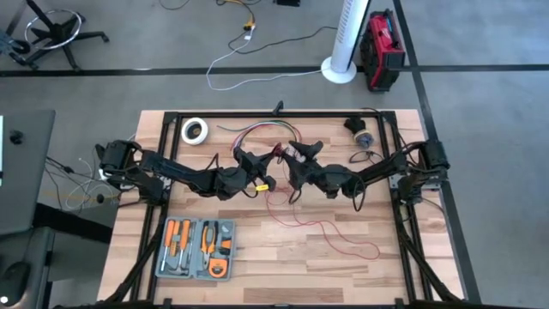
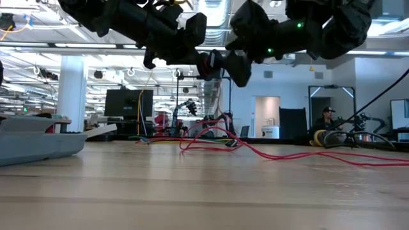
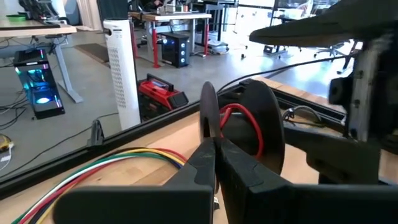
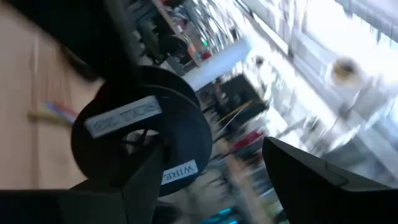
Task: Coil cords
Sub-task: Coil the red wire on the black spool
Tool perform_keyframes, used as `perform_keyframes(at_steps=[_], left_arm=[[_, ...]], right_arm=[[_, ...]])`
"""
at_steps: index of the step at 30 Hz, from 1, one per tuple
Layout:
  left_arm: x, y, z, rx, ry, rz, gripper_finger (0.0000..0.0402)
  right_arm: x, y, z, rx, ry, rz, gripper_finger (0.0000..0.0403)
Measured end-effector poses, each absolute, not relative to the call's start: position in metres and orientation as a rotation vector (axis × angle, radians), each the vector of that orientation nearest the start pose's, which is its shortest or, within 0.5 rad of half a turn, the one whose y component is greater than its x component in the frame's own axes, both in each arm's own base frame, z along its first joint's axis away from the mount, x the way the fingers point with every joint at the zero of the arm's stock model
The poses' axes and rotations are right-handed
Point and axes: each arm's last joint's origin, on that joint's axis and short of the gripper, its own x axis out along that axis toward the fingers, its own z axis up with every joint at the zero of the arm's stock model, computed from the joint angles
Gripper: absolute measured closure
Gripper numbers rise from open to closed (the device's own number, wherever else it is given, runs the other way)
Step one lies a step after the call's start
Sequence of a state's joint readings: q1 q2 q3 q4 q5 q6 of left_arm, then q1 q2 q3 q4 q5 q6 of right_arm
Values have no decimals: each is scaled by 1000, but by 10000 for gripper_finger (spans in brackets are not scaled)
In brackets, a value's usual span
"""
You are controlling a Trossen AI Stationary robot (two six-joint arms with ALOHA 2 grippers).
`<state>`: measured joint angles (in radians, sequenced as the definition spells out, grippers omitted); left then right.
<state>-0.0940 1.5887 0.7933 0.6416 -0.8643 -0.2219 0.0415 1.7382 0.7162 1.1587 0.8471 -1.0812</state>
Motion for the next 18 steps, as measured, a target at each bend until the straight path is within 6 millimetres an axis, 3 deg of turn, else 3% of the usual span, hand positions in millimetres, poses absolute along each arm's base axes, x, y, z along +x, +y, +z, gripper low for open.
perform_keyframes(at_steps=[9, 18], left_arm=[[326, -10, 226, -73, 38, 778, 401], [325, -17, 232, 8, 17, 773, 401]], right_arm=[[329, -11, 197, -403, 81, -835, 128], [331, -14, 195, -183, -1, -774, 137]])
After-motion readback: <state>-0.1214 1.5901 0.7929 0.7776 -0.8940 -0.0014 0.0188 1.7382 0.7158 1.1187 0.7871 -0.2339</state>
